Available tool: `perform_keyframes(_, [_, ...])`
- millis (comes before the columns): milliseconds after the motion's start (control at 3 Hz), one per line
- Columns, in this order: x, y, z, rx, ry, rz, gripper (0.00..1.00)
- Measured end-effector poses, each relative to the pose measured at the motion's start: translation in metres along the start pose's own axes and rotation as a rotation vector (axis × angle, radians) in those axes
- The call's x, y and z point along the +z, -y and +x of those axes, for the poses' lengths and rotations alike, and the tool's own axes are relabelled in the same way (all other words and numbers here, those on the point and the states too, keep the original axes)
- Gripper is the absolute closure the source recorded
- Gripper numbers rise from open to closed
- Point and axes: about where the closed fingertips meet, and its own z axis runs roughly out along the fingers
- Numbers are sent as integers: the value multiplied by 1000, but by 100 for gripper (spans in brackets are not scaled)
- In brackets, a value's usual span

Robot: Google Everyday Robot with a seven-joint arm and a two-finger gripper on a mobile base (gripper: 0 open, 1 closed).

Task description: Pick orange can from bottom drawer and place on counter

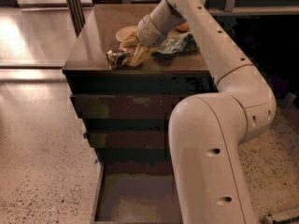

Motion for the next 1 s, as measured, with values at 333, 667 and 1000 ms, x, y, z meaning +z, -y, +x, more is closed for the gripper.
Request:
perform_keyframes(333, [0,0,0,0,0,0,37])
perform_keyframes(667, [0,0,0,0,0,0,6])
perform_keyframes(1000, [0,0,0,0,0,0,0])
